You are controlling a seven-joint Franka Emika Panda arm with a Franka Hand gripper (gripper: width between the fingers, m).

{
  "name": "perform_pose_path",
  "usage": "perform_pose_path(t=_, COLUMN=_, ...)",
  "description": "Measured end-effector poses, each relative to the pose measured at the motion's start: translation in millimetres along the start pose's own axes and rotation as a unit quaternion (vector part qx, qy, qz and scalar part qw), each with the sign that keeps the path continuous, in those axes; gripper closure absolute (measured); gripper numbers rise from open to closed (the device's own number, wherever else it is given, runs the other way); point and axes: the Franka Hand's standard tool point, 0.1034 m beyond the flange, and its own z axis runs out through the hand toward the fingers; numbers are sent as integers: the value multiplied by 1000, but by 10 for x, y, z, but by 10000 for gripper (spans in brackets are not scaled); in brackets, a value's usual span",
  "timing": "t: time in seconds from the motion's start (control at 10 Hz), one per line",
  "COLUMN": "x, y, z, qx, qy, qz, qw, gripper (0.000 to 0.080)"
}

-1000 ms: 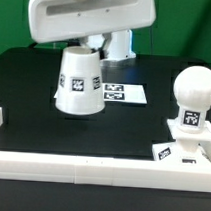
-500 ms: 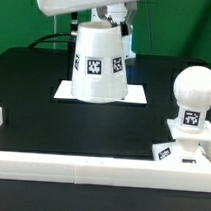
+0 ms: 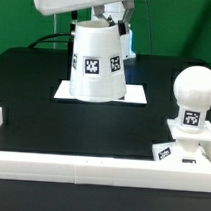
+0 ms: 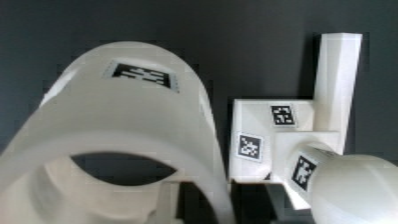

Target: Assemble lamp

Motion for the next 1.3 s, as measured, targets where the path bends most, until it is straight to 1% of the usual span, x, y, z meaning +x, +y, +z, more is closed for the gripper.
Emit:
perform_pose_path(t=0.1, x=54, y=-154, z=-118, qx=1, qy=6, qz=11, qw=1000, gripper=755)
perform_pose_path(t=0.2, x=100, y=-298, z=-198, qx=3, qy=6, qz=20, qw=1000, gripper=755)
perform_pose_path(t=0.3, x=142, y=-395, z=-254, qx=4, qy=8, qz=18, qw=1000, gripper=755)
perform_pose_path(t=0.4, x=171, y=-528, z=-318, qx=6, qy=3, qz=40, qw=999, gripper=755)
perform_pose_path(t=0.5, x=247, y=-708, z=-360, qx=9, qy=2, qz=56, qw=998, gripper=755)
perform_pose_path(t=0.6, x=327, y=-848, z=-353, qx=10, qy=4, qz=71, qw=997, gripper=755)
perform_pose_path(t=0.8, x=487, y=-1104, z=-252, qx=12, qy=3, qz=96, qw=995, gripper=755)
perform_pose_path(t=0.9, x=543, y=-1178, z=-187, qx=13, qy=1, qz=95, qw=995, gripper=755)
perform_pose_path(t=1.3, x=575, y=-1162, z=170, qx=10, qy=-10, qz=96, qw=995, gripper=755)
